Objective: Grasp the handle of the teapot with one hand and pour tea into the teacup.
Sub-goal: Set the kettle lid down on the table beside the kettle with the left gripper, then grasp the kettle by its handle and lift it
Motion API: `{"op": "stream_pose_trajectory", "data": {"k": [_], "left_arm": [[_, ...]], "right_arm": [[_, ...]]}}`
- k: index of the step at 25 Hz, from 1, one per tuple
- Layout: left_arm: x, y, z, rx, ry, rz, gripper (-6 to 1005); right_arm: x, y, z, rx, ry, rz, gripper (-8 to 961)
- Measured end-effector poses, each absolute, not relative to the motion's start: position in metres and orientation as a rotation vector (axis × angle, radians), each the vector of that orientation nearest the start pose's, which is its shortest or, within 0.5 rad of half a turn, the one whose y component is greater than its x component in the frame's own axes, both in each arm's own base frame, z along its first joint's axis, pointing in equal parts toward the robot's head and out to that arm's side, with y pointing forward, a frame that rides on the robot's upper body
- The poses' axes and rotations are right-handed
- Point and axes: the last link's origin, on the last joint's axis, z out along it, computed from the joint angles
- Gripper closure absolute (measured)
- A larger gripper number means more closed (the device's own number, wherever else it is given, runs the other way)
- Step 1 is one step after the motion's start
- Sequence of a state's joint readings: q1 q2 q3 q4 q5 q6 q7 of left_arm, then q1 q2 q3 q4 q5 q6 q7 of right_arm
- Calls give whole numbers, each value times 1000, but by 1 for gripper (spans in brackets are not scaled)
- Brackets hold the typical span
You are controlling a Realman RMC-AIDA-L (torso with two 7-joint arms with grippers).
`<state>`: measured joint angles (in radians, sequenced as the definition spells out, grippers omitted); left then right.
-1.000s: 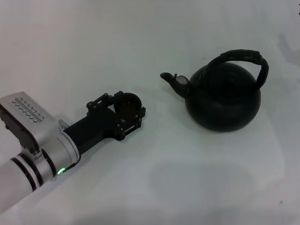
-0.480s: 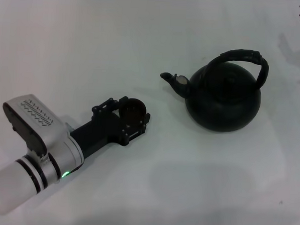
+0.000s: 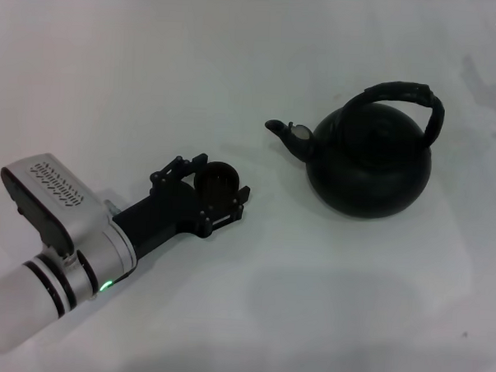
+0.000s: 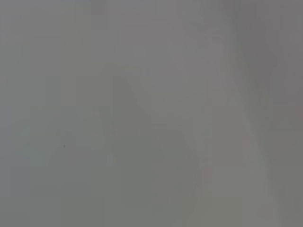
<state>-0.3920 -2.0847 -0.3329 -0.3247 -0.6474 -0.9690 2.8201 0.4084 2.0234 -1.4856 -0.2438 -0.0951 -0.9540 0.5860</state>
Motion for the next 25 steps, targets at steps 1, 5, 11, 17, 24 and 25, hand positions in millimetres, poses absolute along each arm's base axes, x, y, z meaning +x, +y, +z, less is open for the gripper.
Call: {"op": "stream_pose_trajectory", "data": {"k": [1, 5, 11, 17, 24, 25], "left_arm": [[-288, 257, -136, -2334, -624, -650, 229], [-287, 257, -134, -2329, -620, -669, 174], [-282, 255, -123, -2288, -621, -788, 125], [-294, 256, -89, -2034, -677, -935, 124], [-338, 255, -34, -1565, -805, -987, 123], [-345, 254, -28, -1528, -810, -965, 123]], "right_arm": [[351, 354, 21, -1608, 794, 771, 125], [349, 355, 20, -1610, 792, 775, 125], [348, 356, 21, -1601, 793, 782, 126], [350, 357, 24, -1567, 811, 799, 126], [361, 350, 22, -1537, 909, 812, 126], [363, 348, 22, -1537, 915, 804, 126]]}}
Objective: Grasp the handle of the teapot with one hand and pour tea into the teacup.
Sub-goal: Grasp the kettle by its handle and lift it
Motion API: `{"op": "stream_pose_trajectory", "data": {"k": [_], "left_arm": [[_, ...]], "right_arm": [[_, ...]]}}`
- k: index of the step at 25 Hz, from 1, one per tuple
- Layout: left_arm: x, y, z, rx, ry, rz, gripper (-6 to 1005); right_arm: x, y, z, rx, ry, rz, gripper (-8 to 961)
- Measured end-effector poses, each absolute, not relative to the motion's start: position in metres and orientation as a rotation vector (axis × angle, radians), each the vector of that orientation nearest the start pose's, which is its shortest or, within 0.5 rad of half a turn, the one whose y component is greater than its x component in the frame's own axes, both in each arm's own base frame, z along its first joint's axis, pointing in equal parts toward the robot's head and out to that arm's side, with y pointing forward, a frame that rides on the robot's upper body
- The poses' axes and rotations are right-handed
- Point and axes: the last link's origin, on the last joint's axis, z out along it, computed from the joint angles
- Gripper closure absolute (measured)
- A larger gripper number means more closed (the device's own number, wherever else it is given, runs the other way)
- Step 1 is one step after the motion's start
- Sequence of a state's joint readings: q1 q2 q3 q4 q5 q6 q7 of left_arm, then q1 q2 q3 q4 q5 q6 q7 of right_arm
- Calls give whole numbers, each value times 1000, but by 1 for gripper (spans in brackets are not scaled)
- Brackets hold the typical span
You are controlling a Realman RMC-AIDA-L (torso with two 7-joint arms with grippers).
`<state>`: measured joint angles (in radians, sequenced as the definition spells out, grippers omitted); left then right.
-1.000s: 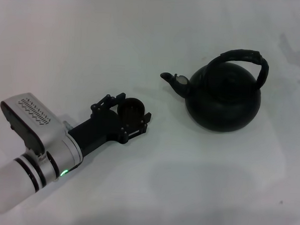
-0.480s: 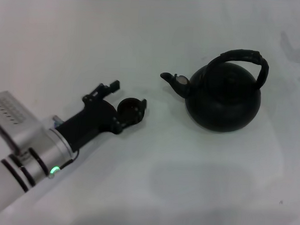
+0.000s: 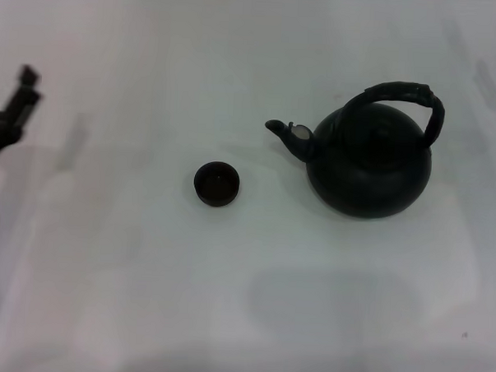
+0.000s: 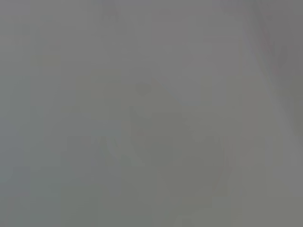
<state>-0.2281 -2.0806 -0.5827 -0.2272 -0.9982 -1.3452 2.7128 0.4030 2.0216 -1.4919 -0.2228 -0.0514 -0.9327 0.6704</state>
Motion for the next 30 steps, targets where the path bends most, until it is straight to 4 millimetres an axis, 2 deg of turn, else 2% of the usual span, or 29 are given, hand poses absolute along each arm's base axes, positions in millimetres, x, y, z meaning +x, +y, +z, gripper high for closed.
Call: {"op": "stream_pose_trajectory", "data": {"k": [5, 7, 11, 15, 19, 24, 30], "left_arm": [[-384, 248, -4, -1269, -916, -875, 123], [-394, 247, -1, -1203, -963, -856, 123], [-404, 250, 1, -1177, -1004, -807, 124], [-408, 257, 4, -1151, -1021, -791, 124], [-405, 268, 4, -1161, -1025, -791, 123], [-401, 281, 5, -1187, -1017, -785, 124], [-399, 286, 6, -1199, -1008, -785, 123]], "right_arm": [[375, 330, 16, -1553, 960, 787, 127], [380, 321, 15, -1552, 973, 781, 127], [388, 295, 17, -1573, 993, 818, 127], [394, 263, 23, -1675, 1072, 875, 127], [386, 245, 28, -1849, 1138, 906, 126], [371, 240, 33, -2037, 1224, 802, 127], [351, 245, 54, -2055, 1149, 579, 127]]}}
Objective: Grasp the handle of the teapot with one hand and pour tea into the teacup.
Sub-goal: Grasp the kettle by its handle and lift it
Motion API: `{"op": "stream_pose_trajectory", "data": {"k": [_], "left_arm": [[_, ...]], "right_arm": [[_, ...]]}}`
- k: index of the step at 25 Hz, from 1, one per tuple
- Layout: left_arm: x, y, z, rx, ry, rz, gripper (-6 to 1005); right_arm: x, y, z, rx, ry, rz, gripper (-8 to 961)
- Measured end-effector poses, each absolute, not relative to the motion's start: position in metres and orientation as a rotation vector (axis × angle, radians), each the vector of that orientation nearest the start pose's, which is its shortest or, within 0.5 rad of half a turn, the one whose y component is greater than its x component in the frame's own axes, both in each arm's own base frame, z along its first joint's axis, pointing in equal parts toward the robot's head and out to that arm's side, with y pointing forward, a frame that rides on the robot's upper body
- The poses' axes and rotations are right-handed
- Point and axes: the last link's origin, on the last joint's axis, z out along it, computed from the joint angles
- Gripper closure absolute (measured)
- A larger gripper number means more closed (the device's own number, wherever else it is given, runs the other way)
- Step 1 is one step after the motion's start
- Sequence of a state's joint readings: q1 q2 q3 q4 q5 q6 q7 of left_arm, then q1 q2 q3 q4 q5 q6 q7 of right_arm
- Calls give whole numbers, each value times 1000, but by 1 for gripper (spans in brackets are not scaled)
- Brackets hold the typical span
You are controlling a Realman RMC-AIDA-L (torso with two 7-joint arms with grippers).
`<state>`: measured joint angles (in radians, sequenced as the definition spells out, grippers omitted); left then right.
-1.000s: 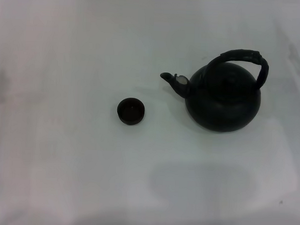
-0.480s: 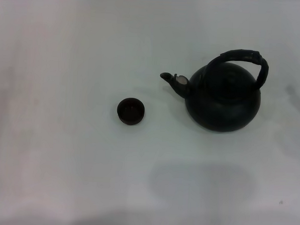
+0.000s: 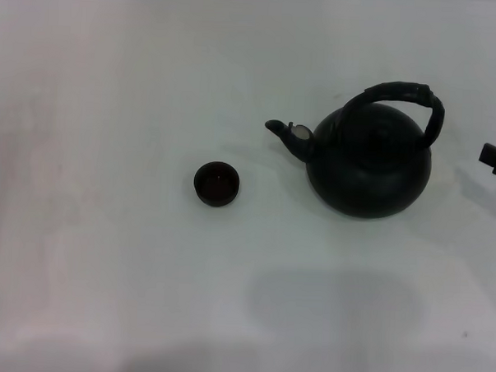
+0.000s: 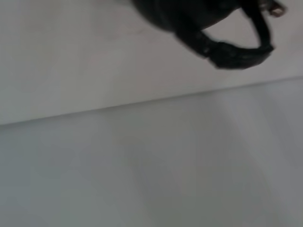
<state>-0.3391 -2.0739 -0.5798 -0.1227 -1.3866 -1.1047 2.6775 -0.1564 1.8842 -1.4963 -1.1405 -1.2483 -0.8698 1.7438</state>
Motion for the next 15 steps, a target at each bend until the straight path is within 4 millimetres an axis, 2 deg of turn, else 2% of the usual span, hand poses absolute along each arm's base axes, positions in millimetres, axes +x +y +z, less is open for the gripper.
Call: {"op": "stream_pose_trajectory", "data": {"k": [3, 8, 15], "left_arm": [[-399, 286, 7, -1193, -1008, -785, 123], [-400, 286, 8, -1187, -1009, -786, 124], [-400, 286, 7, -1186, -1010, -786, 124]], "right_arm": [[338, 243, 58, -2061, 1122, 502, 127], [321, 246, 55, -2106, 1123, 354, 126], [296, 264, 45, -2193, 1066, 349, 127]]}}
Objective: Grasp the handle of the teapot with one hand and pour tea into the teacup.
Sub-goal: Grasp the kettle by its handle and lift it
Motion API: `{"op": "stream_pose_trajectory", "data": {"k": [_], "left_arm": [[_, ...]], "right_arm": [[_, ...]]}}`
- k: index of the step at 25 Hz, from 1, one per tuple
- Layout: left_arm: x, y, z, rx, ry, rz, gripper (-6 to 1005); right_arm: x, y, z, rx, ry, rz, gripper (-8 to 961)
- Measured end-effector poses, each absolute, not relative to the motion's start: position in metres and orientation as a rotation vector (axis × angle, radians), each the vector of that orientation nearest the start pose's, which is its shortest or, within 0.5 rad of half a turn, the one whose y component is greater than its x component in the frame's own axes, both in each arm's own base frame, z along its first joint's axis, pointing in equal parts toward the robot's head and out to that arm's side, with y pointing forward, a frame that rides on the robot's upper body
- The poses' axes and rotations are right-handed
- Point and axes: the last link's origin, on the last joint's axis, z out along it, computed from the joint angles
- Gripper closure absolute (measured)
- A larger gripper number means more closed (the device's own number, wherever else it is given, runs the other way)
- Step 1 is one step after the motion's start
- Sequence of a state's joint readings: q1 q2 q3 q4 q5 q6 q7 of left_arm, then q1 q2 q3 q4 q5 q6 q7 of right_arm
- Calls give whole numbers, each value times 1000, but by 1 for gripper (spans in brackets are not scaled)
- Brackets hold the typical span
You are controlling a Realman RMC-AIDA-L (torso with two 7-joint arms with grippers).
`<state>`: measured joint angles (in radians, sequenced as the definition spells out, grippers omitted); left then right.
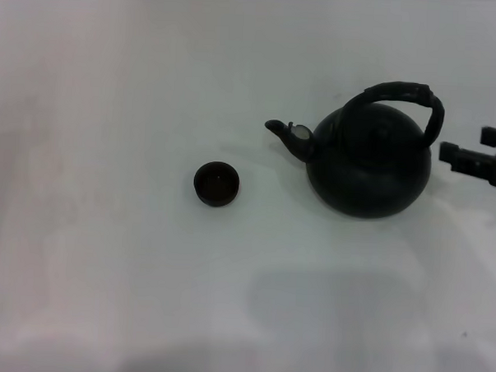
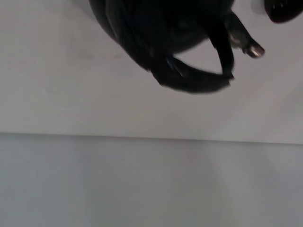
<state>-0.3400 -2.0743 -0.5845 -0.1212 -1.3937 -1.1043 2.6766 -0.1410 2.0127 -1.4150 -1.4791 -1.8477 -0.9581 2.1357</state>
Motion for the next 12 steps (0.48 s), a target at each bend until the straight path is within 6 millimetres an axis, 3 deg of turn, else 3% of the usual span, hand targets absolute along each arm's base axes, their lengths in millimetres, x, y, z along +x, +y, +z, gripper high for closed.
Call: {"op": "stream_pose_trajectory", "data": {"k": [12], "left_arm": [[-400, 284, 6, -1195, -1012, -781, 123]], "right_arm": [[282, 285, 38, -2251, 1032, 369, 126]]}}
